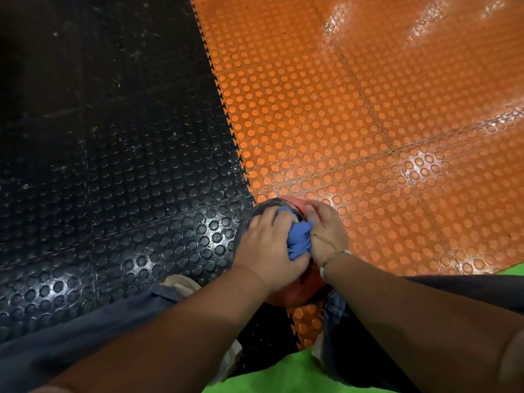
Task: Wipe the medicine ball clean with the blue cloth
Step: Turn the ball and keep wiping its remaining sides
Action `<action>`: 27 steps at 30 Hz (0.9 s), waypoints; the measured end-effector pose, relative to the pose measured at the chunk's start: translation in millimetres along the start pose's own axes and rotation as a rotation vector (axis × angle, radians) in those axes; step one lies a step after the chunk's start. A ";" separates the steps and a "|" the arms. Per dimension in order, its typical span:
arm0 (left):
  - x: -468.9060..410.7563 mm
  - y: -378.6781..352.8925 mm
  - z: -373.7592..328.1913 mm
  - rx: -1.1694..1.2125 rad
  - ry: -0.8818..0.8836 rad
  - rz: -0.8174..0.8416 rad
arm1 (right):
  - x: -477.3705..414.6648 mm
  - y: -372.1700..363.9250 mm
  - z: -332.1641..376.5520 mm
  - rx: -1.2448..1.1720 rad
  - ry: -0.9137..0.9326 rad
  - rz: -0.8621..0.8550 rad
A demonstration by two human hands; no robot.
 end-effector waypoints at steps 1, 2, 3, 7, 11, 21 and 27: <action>-5.2 1.1 2.8 -0.007 -0.013 -0.015 | -2.4 -1.2 -1.2 0.016 0.016 0.001; -10.6 2.6 6.5 -0.010 -0.014 -0.009 | -5.6 -1.5 -3.0 0.019 0.021 0.002; -15.9 3.3 12.1 0.008 0.011 0.014 | -9.0 -1.8 -5.3 0.027 0.019 0.003; -34.1 8.6 43.7 0.221 0.318 0.029 | -15.0 -0.8 -7.7 0.024 0.028 0.003; -38.8 10.9 48.7 0.255 0.443 -0.020 | -17.0 -1.4 -14.6 0.099 0.024 -0.020; -35.9 7.3 66.7 0.197 0.535 -0.068 | -5.2 -13.2 -11.6 0.316 0.168 -0.013; -14.5 1.8 21.9 0.025 0.205 -0.148 | 0.7 -14.5 -7.6 0.336 0.208 -0.061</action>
Point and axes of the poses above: each hand's wrist, its own x-axis away from the middle knuckle, its own y-axis out of the back of the hand, z = x × y, the point moved 6 cm from there along -x, towards the middle knuckle, and after that the axes turned 5 degrees about -x, right-handed, at the moved point
